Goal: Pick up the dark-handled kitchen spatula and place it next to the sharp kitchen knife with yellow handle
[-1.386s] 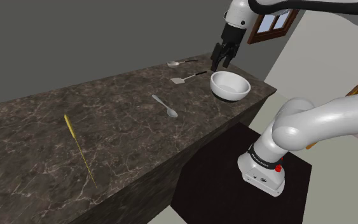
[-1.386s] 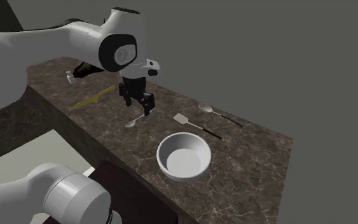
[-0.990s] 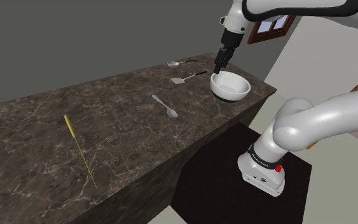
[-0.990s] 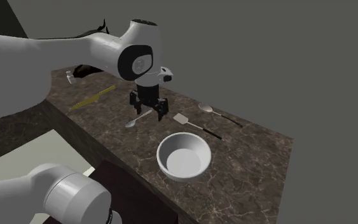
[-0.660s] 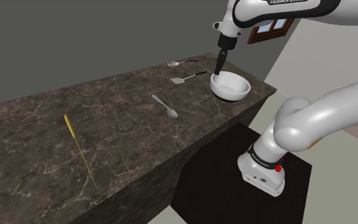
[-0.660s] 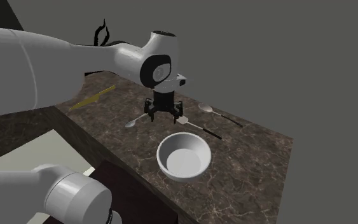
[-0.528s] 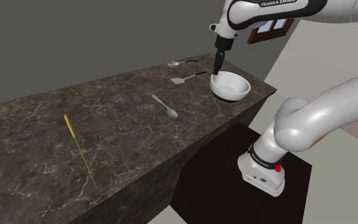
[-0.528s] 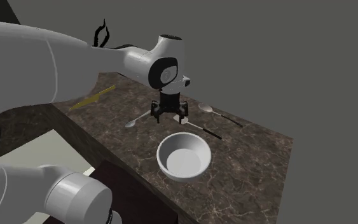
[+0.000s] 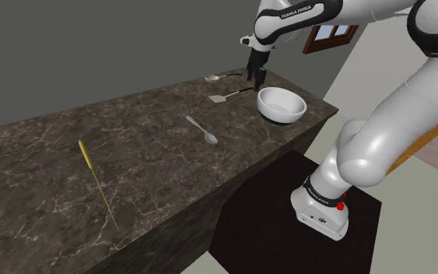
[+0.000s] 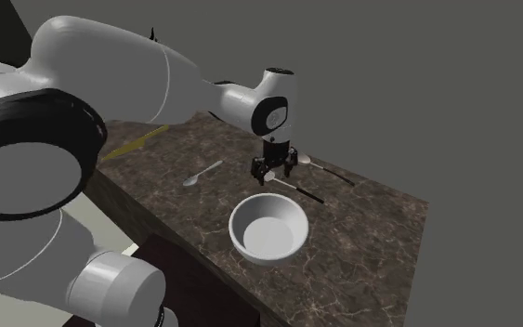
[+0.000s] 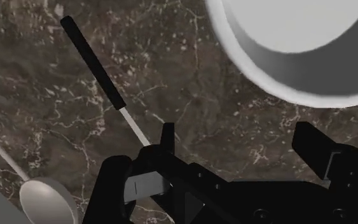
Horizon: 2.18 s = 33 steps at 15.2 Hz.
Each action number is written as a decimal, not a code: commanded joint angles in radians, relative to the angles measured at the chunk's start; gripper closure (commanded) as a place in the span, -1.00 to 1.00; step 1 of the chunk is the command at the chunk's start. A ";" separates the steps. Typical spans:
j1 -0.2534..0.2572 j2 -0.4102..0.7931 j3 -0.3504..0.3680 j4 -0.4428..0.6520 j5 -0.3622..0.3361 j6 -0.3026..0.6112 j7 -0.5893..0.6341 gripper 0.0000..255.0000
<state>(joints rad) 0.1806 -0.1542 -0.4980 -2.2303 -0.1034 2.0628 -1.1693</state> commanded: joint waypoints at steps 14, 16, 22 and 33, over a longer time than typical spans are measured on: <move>-0.011 0.397 0.008 0.213 0.164 0.176 -0.543 -1.00; -0.014 0.409 0.010 0.206 0.172 0.194 -0.548 -1.00; -0.014 0.409 0.010 0.206 0.172 0.194 -0.548 -1.00; -0.014 0.409 0.010 0.206 0.172 0.194 -0.548 1.00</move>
<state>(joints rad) 0.1669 0.2551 -0.4876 -2.0239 0.0680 2.2567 -1.7172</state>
